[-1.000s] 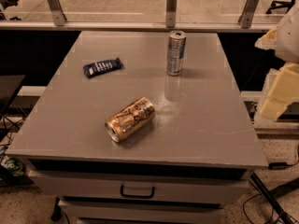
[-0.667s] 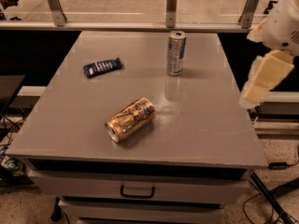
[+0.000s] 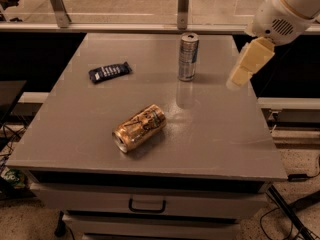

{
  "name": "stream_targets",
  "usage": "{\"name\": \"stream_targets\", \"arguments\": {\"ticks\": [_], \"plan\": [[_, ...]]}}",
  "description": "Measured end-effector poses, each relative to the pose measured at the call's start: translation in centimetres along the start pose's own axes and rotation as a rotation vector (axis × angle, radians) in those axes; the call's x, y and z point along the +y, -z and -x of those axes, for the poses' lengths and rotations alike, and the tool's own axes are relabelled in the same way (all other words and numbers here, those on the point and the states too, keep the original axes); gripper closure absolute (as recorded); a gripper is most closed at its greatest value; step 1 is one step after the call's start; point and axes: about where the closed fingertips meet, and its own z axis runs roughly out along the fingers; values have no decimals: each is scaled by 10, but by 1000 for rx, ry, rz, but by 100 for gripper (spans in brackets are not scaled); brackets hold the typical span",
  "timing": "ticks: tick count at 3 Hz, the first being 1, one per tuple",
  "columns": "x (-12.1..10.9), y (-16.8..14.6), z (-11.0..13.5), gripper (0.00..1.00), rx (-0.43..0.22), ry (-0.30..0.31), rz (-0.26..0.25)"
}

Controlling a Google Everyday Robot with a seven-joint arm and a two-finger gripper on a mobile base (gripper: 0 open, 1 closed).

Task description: Pick redbull can

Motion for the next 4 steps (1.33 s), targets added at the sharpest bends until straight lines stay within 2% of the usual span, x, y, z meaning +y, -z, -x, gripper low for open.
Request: {"name": "stream_targets", "arguments": {"ticks": [1,2,4], "plan": [[-29,-25,24,0,-53,-51,-5],[-57,-55,58,0,-101,-111,-28],[-79,-85,88,0,-129,-170,-37]]}}
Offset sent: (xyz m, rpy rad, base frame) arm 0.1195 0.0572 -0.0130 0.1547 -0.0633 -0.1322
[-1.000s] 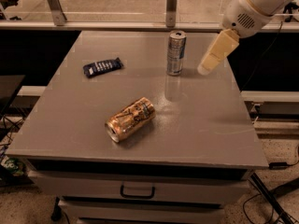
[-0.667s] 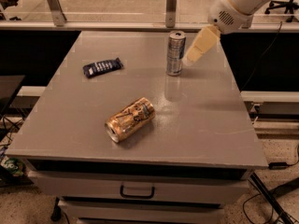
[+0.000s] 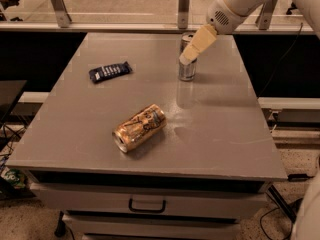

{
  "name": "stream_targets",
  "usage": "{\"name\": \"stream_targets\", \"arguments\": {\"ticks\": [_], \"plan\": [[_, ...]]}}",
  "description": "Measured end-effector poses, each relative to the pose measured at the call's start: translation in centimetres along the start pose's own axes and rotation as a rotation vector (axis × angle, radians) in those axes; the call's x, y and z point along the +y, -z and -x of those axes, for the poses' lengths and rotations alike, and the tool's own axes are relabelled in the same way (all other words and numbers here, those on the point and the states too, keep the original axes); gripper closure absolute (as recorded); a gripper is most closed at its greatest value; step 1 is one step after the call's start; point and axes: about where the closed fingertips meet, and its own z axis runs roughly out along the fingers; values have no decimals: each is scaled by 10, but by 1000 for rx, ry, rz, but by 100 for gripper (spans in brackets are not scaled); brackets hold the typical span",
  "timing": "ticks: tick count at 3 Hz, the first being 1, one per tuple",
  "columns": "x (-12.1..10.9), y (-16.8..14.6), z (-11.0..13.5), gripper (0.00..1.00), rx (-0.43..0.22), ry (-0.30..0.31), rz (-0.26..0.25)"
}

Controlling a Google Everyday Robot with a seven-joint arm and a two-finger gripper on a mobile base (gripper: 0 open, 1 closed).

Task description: Pick redbull can

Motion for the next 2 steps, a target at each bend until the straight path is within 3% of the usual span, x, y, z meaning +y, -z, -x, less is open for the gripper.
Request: {"name": "stream_targets", "arguments": {"ticks": [1,2], "plan": [[-5,-13,9,0,-3,-11,0],[-5,-23,14,17,-2,-13,6]]}}
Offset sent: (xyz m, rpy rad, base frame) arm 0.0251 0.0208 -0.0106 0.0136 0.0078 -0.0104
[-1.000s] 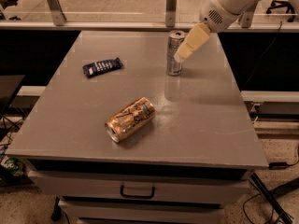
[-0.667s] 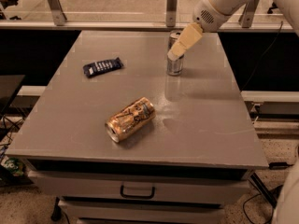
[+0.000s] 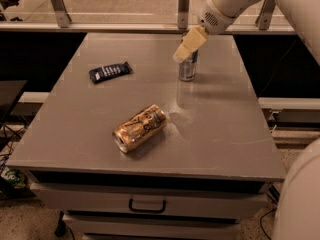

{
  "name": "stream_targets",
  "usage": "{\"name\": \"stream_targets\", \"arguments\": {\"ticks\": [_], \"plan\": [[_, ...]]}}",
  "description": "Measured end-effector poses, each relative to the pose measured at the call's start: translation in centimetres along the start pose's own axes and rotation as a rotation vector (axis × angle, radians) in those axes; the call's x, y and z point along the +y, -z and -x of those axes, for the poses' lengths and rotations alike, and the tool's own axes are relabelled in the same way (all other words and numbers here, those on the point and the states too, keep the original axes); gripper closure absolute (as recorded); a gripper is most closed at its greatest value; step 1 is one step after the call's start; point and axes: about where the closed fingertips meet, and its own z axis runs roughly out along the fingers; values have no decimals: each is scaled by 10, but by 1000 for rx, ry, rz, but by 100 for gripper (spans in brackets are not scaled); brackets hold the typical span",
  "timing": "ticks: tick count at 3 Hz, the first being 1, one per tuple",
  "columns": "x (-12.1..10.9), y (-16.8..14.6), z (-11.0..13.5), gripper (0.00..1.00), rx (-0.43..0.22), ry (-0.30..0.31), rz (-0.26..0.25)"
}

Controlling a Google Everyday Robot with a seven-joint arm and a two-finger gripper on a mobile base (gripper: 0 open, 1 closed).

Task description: Pick redbull can

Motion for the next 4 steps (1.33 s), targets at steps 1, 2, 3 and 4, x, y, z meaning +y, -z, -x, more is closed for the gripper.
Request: {"name": "stream_targets", "arguments": {"ticks": [1,2,3,4], "plan": [[1,-3,3,39,9,13,-1],[7,4,12,71,41,59,-4],[12,19,25,93,45,96,3],[29,54,55,100,23,179,39]]}}
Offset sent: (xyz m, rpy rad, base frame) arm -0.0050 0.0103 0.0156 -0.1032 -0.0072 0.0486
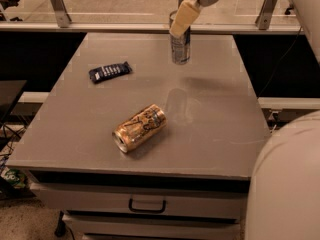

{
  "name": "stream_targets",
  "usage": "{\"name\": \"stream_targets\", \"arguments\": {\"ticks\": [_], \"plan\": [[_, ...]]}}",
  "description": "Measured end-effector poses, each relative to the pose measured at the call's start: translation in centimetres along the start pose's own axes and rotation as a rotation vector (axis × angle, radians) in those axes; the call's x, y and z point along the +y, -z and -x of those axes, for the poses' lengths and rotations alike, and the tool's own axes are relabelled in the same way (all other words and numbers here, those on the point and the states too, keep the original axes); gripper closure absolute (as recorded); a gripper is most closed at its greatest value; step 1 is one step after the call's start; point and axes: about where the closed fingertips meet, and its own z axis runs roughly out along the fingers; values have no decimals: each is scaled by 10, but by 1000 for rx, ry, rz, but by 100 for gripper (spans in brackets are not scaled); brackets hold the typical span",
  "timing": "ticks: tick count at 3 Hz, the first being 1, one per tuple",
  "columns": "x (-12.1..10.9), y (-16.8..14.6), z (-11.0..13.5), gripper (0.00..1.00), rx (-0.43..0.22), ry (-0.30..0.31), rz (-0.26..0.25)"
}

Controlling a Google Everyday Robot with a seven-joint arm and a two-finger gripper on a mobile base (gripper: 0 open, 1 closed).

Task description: Pick redbull can

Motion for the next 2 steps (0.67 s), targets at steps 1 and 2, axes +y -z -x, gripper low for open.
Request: {"name": "stream_targets", "arguments": {"ticks": [1,2], "plan": [[6,20,19,100,-22,46,13],[6,20,19,100,-22,46,13]]}}
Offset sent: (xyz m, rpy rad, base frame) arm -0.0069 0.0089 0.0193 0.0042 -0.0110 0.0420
